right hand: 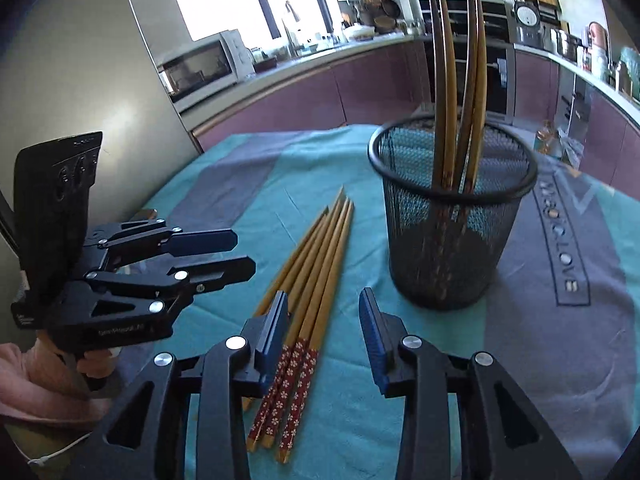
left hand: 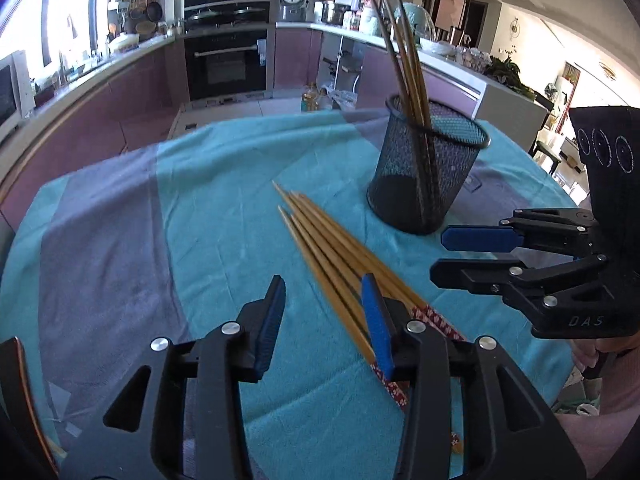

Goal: Organize utensils
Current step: 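Withdraw both open tools back toward the remaining chopsticks, then grasp a chopstick with the right tool while the left tool grasps another, lift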

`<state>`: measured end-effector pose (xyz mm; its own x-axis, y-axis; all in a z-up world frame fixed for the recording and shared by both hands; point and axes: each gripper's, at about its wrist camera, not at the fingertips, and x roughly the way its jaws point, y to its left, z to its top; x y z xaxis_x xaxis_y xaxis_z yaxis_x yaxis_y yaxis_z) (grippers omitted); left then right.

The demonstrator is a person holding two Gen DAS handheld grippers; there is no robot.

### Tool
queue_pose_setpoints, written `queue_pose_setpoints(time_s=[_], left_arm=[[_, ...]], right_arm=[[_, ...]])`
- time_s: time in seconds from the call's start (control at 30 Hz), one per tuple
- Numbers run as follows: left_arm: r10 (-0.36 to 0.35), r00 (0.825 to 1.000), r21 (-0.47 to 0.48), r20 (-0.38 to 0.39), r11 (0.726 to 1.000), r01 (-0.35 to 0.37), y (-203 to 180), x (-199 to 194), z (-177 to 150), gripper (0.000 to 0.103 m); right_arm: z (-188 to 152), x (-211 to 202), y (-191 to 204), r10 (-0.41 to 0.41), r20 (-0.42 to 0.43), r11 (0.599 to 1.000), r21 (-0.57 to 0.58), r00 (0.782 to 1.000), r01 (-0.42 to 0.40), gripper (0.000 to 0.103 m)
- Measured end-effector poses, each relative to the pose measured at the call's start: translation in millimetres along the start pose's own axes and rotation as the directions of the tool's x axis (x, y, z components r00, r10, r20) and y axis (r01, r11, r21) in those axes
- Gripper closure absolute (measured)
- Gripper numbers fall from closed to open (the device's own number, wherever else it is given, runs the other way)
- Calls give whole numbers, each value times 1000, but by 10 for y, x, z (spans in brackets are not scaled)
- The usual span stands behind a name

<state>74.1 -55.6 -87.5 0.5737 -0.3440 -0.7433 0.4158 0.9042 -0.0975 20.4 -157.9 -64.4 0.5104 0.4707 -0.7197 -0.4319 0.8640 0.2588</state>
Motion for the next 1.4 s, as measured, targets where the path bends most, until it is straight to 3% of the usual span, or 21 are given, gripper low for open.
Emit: queue_pose_setpoints(time_s=[0.63,1.2,1.4], left_arm=[[30,997,-13,-65,999,-31,-20,283,-75,66],[27,996,10,-90,1000,-26,-11,438,27,72],[27,995,-2,-93,1000,-27,13,500,76,75]], right_arm=[[-61,266,61,-75,-41,997,4,996,75,68],[55,454,229,-181,-46,981,-85,982,177,70],[132,535,206,-185,-44,981,-72,982,181,80]])
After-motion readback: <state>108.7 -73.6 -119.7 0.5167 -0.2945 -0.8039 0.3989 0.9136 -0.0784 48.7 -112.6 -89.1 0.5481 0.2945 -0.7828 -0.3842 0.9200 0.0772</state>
